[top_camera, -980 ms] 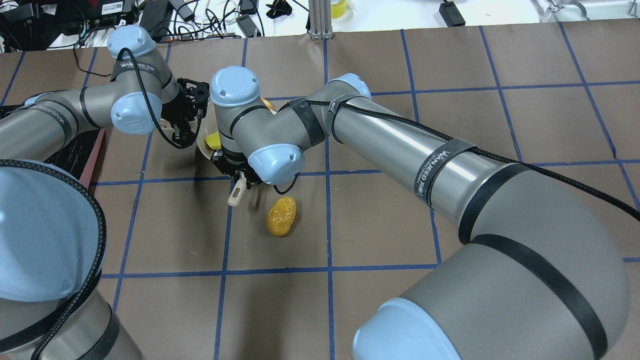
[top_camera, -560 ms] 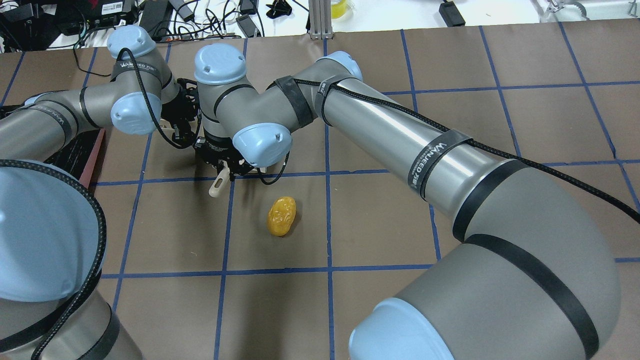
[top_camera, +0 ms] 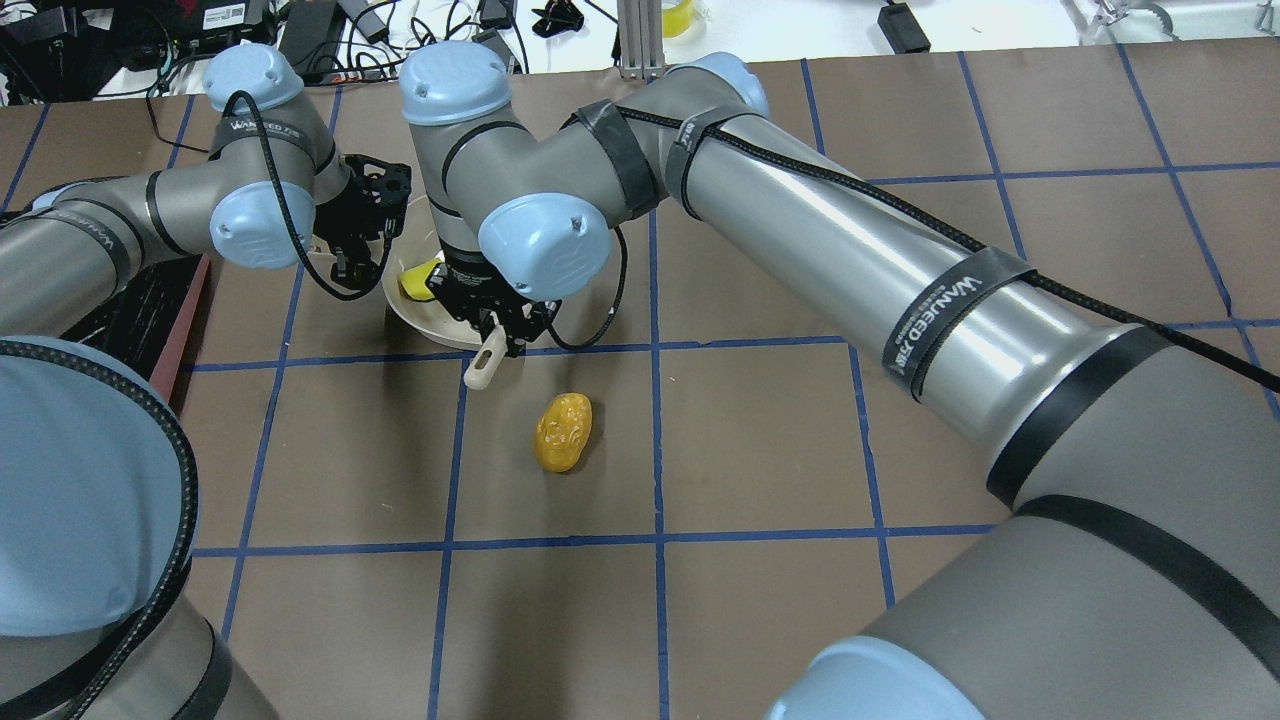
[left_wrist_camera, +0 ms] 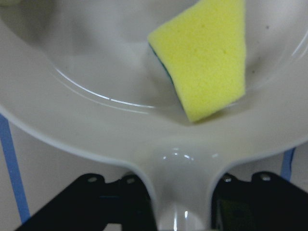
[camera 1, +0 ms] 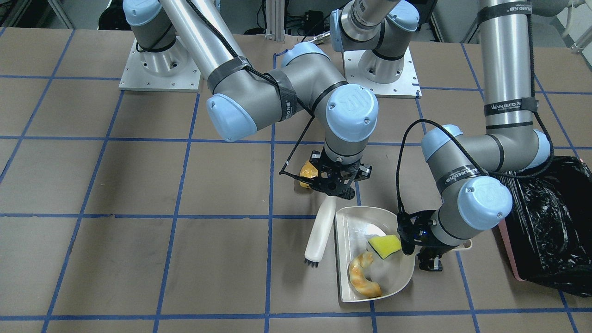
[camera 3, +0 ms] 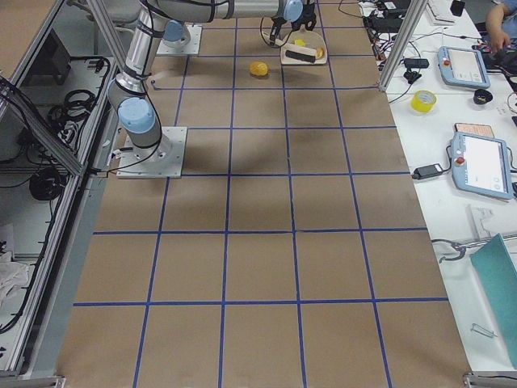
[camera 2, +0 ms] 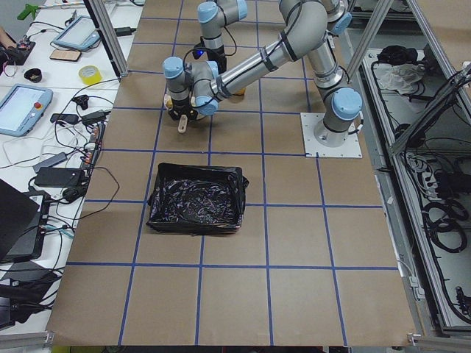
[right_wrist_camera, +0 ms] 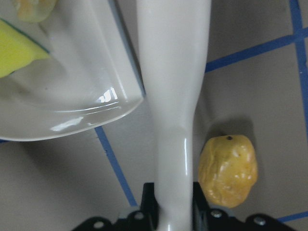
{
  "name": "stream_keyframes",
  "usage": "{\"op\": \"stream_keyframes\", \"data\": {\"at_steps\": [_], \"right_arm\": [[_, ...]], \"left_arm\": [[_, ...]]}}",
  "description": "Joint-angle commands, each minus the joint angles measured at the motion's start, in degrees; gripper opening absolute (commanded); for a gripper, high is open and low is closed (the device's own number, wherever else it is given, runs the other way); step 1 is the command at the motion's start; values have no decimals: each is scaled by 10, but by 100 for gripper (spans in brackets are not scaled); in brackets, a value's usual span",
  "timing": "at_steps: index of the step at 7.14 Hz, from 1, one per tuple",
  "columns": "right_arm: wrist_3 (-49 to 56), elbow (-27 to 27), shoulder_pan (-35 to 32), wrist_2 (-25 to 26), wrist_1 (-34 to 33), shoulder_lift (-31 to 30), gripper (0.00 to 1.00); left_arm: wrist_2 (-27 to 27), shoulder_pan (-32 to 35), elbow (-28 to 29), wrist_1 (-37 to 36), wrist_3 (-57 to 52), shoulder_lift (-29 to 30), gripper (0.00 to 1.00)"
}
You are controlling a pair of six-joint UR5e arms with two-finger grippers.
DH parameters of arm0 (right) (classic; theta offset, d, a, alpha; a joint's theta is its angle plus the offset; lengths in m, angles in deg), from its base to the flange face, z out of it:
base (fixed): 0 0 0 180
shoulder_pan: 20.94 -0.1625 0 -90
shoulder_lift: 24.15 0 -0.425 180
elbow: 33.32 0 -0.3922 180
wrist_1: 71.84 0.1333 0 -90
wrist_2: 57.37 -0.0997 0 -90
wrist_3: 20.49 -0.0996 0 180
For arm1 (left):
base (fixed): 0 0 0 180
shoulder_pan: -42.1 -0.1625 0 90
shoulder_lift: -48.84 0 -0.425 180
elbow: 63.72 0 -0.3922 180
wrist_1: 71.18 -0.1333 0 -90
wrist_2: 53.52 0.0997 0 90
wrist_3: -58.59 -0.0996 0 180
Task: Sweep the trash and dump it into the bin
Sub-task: 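Sweep the sponge and croissant with the brush into the dustpan, then sweep the yellow potato with the brush into the dustpan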
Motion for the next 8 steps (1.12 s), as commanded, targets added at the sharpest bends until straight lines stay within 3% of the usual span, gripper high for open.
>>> {"op": "stream_keyframes", "data": {"at_steps": [1, 3, 5, 6, 8], "right_arm": [[54, -94, 18, 19, 3, -68, 0], [88, -219, 26, 37, -19, -156, 0], [58, -348, 12, 29, -143, -191, 0], [36, -382, -6, 28, -194, -191, 0], [-2, -387, -43, 27, -209, -184, 0]], "left_arm": [[31, -7, -72, -23, -27, -38, 0], [30, -12, -141, -40, -45, -83, 0], [30, -13, -210, -74, -41, -129, 0], [30, -16, -224, -75, -41, -141, 0], [30, -19, -231, -75, -27, -144, 0]]}}
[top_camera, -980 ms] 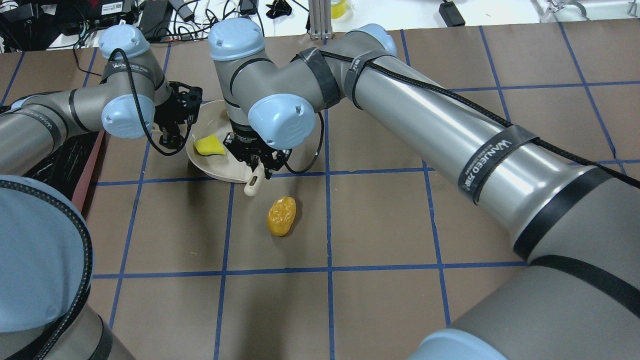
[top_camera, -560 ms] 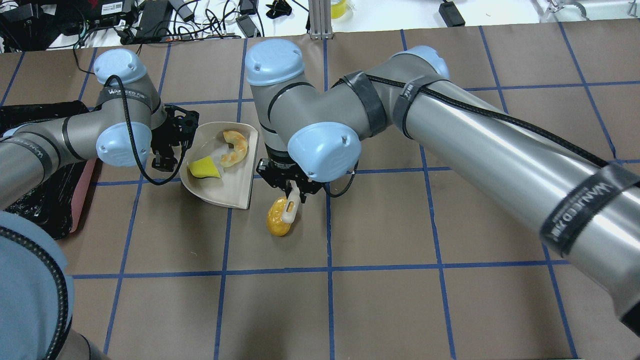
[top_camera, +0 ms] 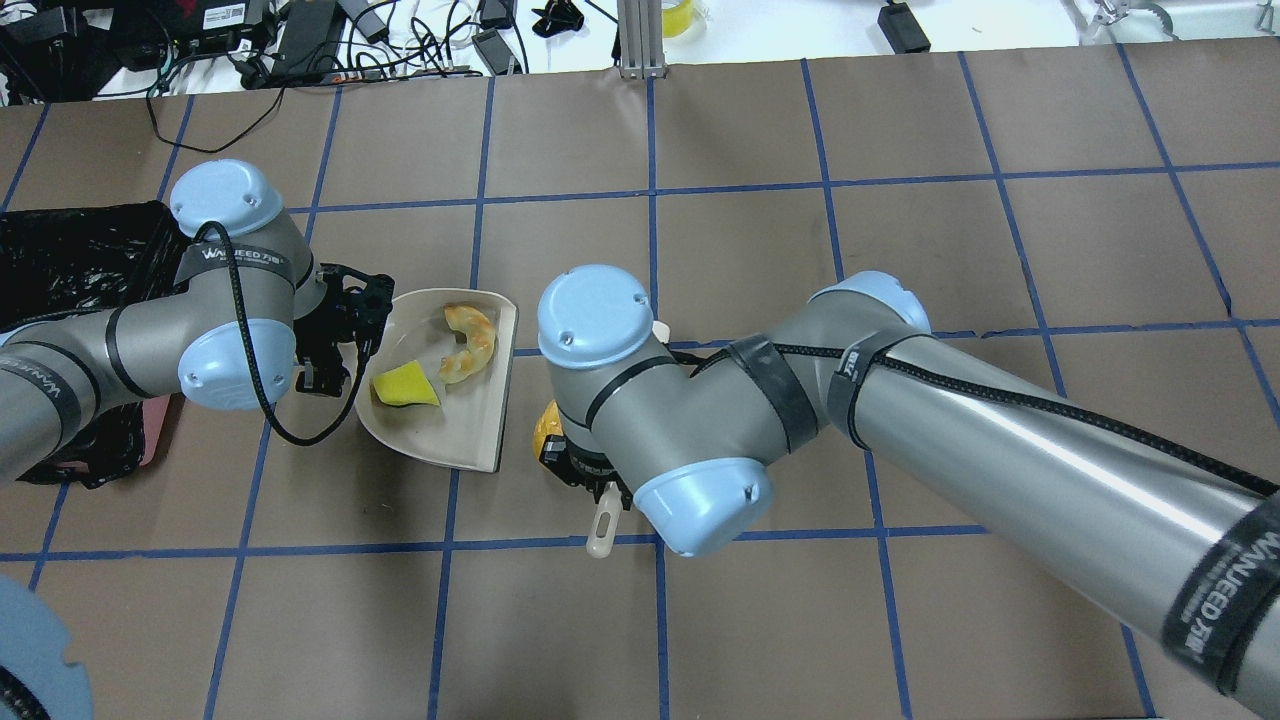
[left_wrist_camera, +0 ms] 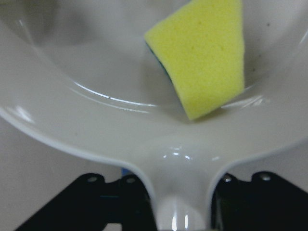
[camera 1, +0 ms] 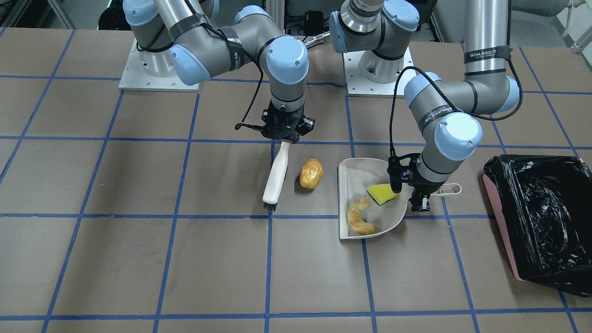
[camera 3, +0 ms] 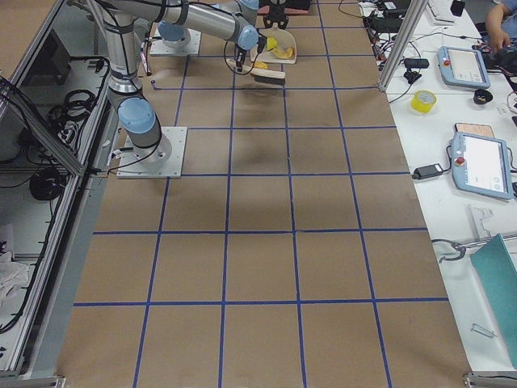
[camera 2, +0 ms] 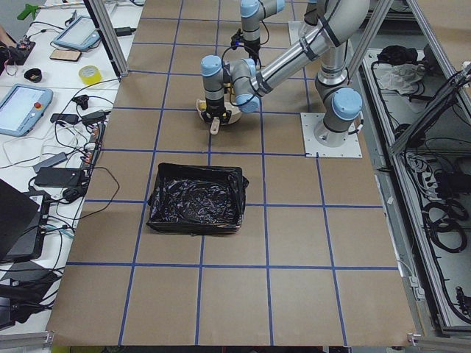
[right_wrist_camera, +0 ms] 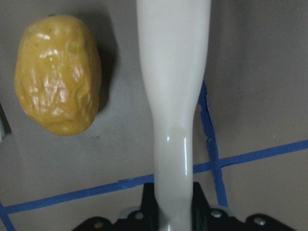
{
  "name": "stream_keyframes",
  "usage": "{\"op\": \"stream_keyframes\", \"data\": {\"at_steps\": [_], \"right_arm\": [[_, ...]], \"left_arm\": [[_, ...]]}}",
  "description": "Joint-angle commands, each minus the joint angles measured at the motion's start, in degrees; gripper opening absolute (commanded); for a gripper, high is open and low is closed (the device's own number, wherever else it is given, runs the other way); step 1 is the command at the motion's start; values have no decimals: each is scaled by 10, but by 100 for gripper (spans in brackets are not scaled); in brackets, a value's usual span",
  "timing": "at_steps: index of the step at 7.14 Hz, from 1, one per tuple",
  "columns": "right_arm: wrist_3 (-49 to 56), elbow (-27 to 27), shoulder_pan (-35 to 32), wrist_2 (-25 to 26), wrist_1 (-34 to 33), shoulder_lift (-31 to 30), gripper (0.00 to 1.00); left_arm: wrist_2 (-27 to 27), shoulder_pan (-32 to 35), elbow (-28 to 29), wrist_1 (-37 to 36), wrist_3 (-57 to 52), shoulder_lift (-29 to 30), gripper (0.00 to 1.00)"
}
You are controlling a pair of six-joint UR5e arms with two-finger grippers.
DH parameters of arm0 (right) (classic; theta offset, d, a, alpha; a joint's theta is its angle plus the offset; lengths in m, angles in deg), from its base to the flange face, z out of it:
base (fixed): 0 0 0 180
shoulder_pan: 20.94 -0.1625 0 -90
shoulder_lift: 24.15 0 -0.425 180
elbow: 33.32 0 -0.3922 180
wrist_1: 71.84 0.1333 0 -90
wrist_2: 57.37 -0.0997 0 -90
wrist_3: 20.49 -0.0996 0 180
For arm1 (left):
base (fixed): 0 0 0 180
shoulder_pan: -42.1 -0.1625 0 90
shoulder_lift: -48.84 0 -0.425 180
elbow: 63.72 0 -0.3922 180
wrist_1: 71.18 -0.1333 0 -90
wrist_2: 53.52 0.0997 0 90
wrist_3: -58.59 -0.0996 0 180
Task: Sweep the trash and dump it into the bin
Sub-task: 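Sweep the yellow potato with the brush into the dustpan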
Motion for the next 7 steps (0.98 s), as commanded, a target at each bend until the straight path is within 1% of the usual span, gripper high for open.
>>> {"op": "stream_keyframes", "data": {"at_steps": [1, 3, 4, 6, 7], "right_arm": [[-26, -5, -29, -1, -17, 5, 0], [-60, -1, -42, -1, -90, 48, 0], [-61, 26, -49, -2, -94, 63, 0], [-112, 90, -66, -7, -95, 109, 0], [-145, 143, -70, -25, -89, 144, 0]], "left_arm": [[-2, 0, -5, 0, 14, -2, 0], [-2, 6, -6, 0, 29, 0, 0], [-2, 6, -6, 0, 30, 2, 0], [-3, 6, -6, -1, 31, 3, 0], [-3, 6, -6, -1, 31, 2, 0]]}}
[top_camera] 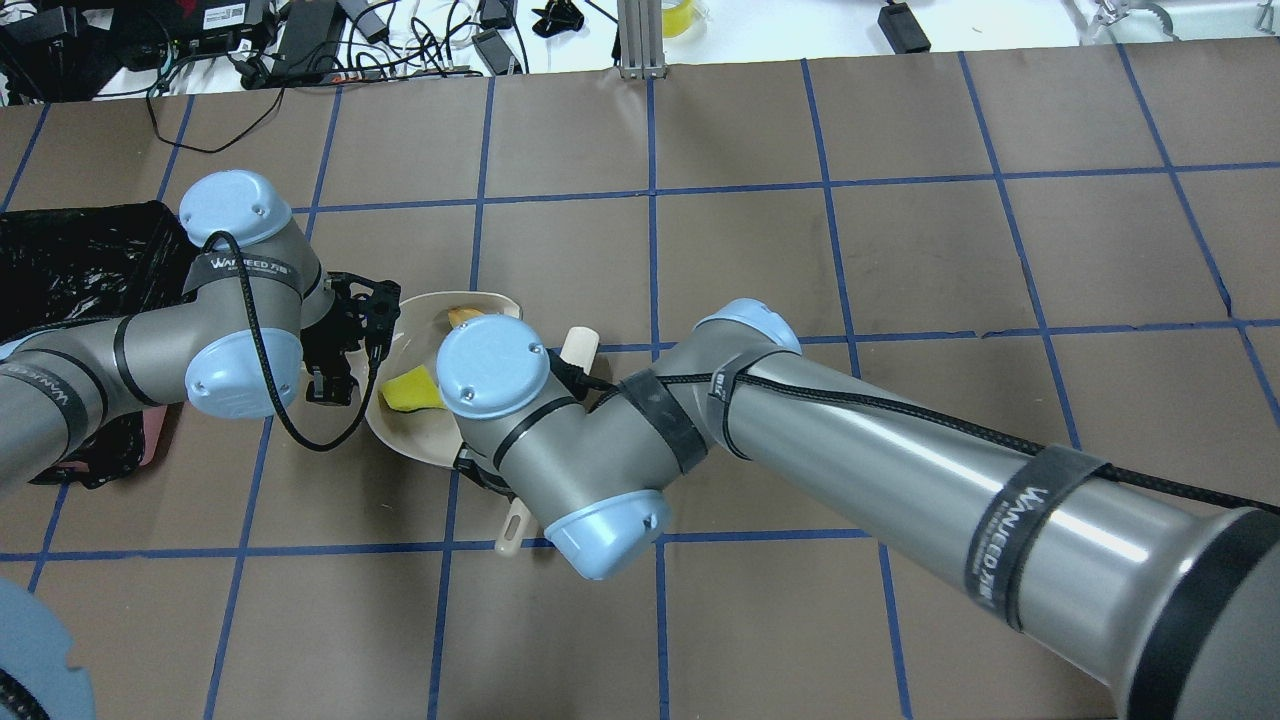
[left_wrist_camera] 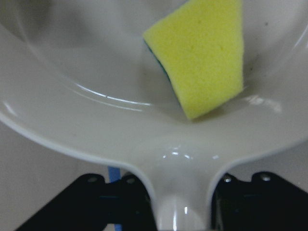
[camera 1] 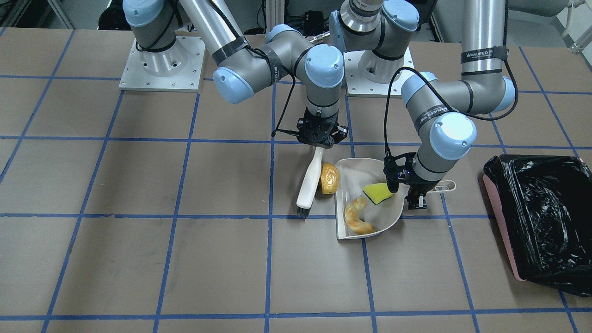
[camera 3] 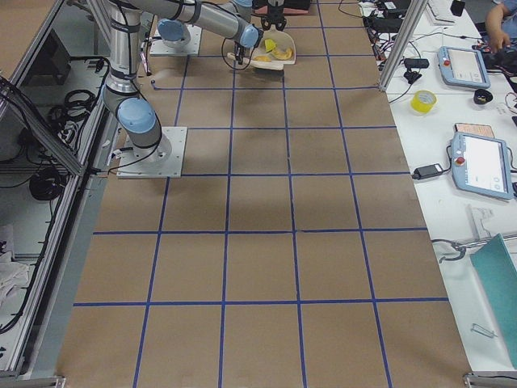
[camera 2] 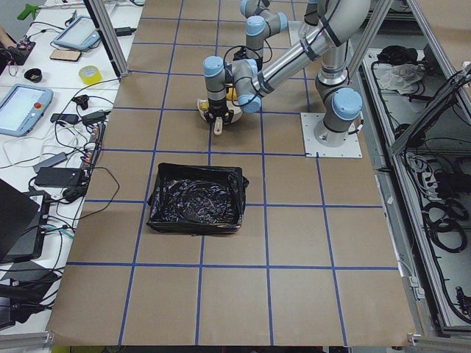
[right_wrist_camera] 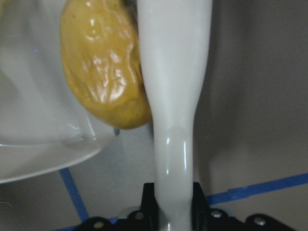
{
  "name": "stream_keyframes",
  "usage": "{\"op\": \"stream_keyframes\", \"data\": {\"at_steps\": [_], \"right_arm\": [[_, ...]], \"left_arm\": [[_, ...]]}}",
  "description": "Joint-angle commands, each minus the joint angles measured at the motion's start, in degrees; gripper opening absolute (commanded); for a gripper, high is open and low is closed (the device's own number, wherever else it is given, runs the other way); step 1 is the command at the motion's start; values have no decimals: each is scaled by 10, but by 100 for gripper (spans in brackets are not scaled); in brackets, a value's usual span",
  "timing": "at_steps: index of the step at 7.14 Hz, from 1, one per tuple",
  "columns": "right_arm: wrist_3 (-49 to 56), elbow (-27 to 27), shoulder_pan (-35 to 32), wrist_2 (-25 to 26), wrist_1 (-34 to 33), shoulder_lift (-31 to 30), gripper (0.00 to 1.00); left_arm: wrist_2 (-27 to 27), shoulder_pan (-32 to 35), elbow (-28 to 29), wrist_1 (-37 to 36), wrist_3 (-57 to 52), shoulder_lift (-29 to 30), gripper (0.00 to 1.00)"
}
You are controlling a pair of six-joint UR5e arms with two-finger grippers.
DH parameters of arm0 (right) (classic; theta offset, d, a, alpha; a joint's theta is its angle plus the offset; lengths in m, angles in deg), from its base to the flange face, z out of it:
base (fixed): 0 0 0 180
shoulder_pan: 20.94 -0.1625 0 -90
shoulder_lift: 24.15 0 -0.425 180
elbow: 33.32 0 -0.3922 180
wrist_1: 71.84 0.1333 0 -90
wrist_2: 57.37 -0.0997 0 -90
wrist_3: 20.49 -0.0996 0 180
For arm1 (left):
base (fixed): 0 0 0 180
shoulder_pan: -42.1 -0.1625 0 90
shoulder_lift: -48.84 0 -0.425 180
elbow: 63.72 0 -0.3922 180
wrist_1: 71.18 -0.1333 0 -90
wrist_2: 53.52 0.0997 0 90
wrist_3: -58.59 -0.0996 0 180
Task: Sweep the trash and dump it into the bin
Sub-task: 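Sweep the yellow potato with the brush into the dustpan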
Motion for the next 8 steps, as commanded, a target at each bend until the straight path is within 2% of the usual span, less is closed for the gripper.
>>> {"op": "stream_keyframes", "data": {"at_steps": [1, 2, 3, 6, 8], "right_arm": [[-53, 108, -14, -20, 30, 63, 0], [-76, 149, -15, -21, 60, 81, 0], [-83, 161, -15, -27, 62, 87, 0], [-53, 160, -7, -16, 121, 62, 0], [18, 158, 17, 15, 208, 24, 0]], "left_arm": [[0, 0, 1, 0, 0, -1, 0], [-1, -1, 3, 0, -1, 2, 0], [-1, -1, 3, 0, -1, 2, 0], [-4, -6, 9, -6, -4, 6, 0], [-26, -9, 11, -3, -4, 6, 0]]}}
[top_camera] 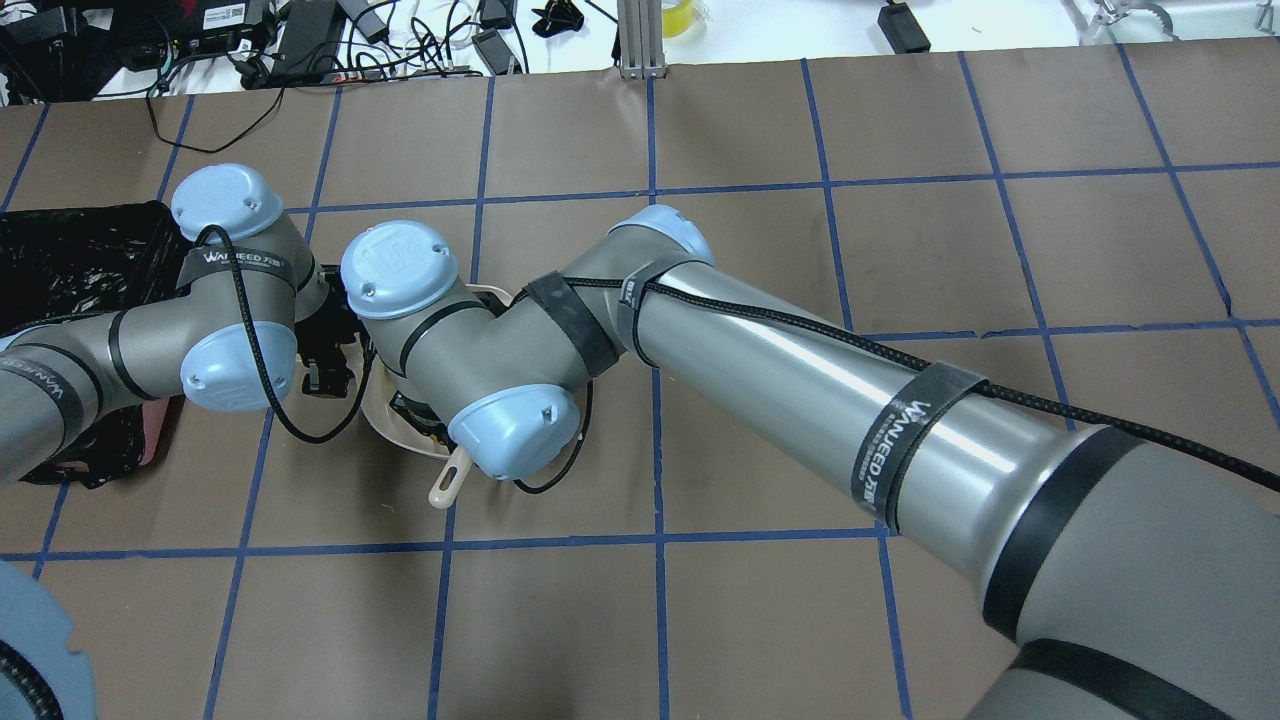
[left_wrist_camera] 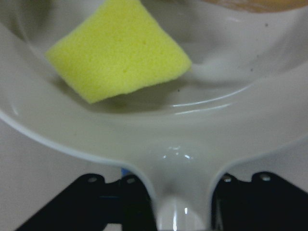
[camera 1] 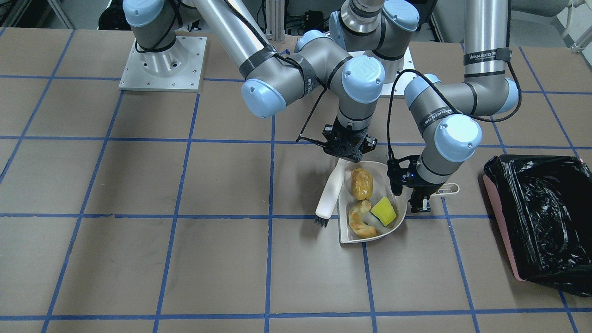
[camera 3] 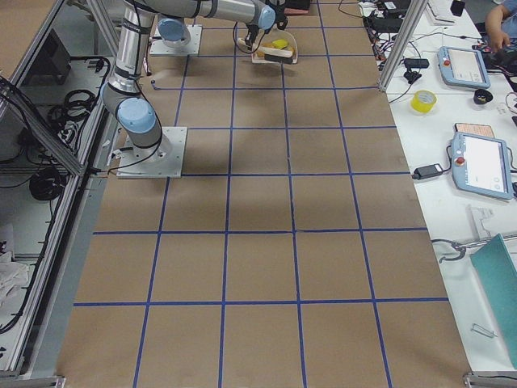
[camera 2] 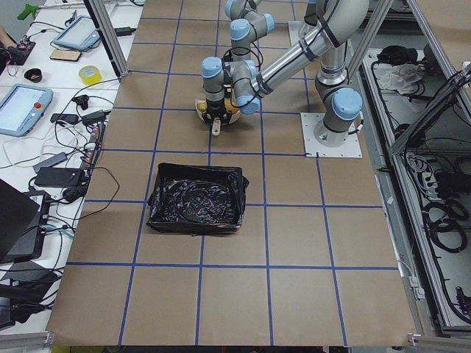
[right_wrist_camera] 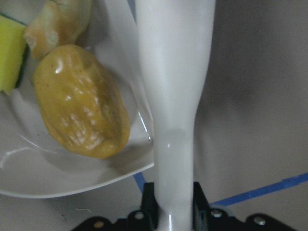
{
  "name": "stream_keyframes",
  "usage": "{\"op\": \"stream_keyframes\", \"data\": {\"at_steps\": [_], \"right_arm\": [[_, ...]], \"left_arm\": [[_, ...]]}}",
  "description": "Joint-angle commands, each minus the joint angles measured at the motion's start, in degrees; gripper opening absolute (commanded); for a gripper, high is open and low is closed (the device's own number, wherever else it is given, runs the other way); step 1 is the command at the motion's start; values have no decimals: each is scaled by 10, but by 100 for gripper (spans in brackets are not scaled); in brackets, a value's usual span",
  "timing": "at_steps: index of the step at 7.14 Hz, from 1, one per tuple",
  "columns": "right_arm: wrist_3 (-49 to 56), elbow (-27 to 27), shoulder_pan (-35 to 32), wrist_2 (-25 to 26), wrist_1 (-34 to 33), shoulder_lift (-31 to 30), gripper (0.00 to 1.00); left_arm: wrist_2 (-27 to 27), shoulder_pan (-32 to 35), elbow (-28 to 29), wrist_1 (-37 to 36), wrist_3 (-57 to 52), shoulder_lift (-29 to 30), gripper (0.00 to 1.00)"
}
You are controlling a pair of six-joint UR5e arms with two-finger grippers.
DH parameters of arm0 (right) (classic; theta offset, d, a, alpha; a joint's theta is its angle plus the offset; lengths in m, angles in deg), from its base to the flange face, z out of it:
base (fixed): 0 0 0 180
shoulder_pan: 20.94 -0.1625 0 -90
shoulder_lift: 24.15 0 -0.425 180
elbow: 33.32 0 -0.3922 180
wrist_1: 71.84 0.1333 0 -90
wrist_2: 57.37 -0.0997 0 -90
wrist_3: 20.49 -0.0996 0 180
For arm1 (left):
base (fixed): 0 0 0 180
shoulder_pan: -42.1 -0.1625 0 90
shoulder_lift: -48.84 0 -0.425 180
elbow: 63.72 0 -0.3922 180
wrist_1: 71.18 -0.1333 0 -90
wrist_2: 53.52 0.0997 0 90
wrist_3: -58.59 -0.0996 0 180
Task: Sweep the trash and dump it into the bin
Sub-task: 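Lift the dustpan over the bin with the left gripper while the right withdraws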
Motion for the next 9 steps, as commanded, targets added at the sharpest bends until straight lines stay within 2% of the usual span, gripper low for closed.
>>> {"op": "stream_keyframes", "data": {"at_steps": [1, 2, 4, 5, 6, 7, 8, 9], "right_arm": [[76, -3, 45, 21, 83, -53, 0], [168, -17, 82, 27, 148, -88, 0], [313, -82, 191, 49, 164, -166, 0], [377, -116, 243, 69, 156, -189, 0], [427, -133, 289, 87, 142, -192, 0], [470, -136, 335, 90, 140, -193, 0], [529, -137, 380, 91, 130, -193, 0], [596, -146, 428, 90, 110, -194, 0]], "left_arm": [[-62, -28, 3, 4, 2, 0, 0], [-113, -80, 6, 13, -7, -2, 0], [-169, -136, 26, 57, -11, -12, 0], [-171, -167, 91, 127, -11, -19, 0], [-171, -206, 191, 248, -11, -22, 0], [-166, -242, 275, 336, -11, -21, 0], [-164, -283, 307, 372, -11, -21, 0], [-165, -357, 309, 373, -13, -7, 0]]}}
